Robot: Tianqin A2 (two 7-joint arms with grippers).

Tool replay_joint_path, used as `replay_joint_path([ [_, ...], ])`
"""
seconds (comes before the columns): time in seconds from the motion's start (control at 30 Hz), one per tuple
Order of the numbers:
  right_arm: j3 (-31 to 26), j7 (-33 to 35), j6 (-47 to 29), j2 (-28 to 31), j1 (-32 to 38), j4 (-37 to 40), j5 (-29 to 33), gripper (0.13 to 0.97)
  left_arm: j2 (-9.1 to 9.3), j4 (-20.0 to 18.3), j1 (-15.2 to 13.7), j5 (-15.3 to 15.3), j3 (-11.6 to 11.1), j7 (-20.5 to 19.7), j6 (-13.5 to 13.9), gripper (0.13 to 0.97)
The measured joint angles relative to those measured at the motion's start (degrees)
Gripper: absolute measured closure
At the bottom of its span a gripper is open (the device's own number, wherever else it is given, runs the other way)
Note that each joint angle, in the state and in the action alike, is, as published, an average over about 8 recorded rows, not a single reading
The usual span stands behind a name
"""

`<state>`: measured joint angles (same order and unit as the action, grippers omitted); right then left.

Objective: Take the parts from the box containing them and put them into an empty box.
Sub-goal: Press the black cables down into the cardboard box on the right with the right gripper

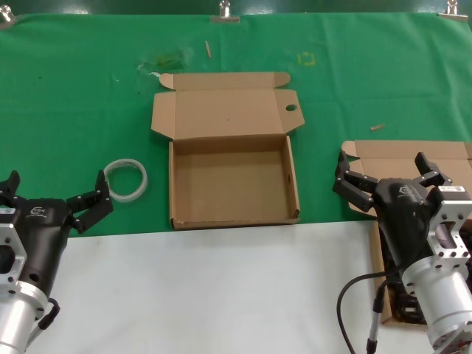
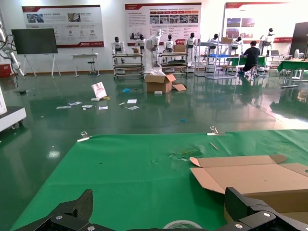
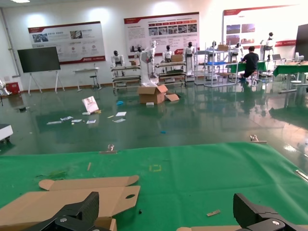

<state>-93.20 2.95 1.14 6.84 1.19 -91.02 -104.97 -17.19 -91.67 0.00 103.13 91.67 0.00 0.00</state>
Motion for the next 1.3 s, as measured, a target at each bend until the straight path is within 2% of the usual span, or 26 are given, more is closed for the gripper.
replay_joint_path([
  [0.4,-0.25,0.17,0.2,0.0,0.05,0.02,-0.2,0.129,0.0,0.0,0.0,0.0,0.0,0.0,0.0,0.132],
  [0.6,-7.02,5.71,7.61,0.08,1.12,0.25,-7.35,0.129,0.0,0.0,0.0,0.0,0.0,0.0,0.0,0.132],
  [0.7,-11.13,11.42,13.66,0.0,1.63,-0.03,-13.29,0.129,0.0,0.0,0.0,0.0,0.0,0.0,0.0,0.132],
  [0.87,-14.24,23.28,23.74,-0.14,1.18,-1.38,-20.51,0.129,0.0,0.0,0.0,-0.01,0.0,0.0,0.0,0.132],
  [1.3,-12.45,56.49,50.55,-0.16,-3.06,-7.05,-24.57,0.129,0.0,0.0,0.0,-0.01,0.0,0.0,0.0,0.132],
])
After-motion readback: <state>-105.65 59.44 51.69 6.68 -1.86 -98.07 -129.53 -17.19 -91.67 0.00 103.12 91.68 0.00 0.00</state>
